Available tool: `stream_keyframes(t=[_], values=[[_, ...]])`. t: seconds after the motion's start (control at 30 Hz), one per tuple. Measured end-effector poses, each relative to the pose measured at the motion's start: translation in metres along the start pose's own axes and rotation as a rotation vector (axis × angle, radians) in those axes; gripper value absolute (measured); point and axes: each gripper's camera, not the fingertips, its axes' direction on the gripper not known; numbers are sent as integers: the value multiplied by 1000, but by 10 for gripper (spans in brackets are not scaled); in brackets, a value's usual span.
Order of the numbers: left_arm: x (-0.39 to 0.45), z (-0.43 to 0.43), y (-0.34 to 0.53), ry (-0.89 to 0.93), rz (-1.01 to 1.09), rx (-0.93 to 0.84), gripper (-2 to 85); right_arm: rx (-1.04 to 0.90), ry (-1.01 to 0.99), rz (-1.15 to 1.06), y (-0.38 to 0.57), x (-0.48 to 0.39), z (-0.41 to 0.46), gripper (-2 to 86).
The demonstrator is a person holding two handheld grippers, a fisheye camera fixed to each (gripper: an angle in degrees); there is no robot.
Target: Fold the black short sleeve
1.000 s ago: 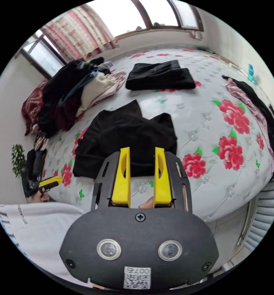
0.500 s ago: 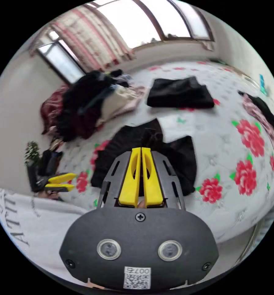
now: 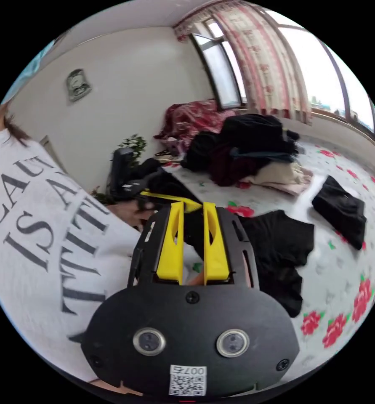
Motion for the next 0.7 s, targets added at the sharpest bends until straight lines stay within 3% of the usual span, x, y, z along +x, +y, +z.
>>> stream_keyframes(t=[0.13, 0.27, 0.43, 0.63, 0.7], values=[[-2, -17, 8, 13, -63, -18, -3, -129, 259, 327, 49, 96, -4, 69], [6, -16, 2, 45, -93, -71, -3, -247, 252, 517, 65, 166, 8, 86], [23, -11, -19, 57, -98, -106, 6, -291, 270, 507, 19, 201, 54, 87], [26, -13, -28, -16, -185, -170, 31, -622, 187, 539, 10, 247, 166, 44], [22, -14, -25, -86, -238, -210, 19, -632, 187, 513, 10, 246, 168, 22]])
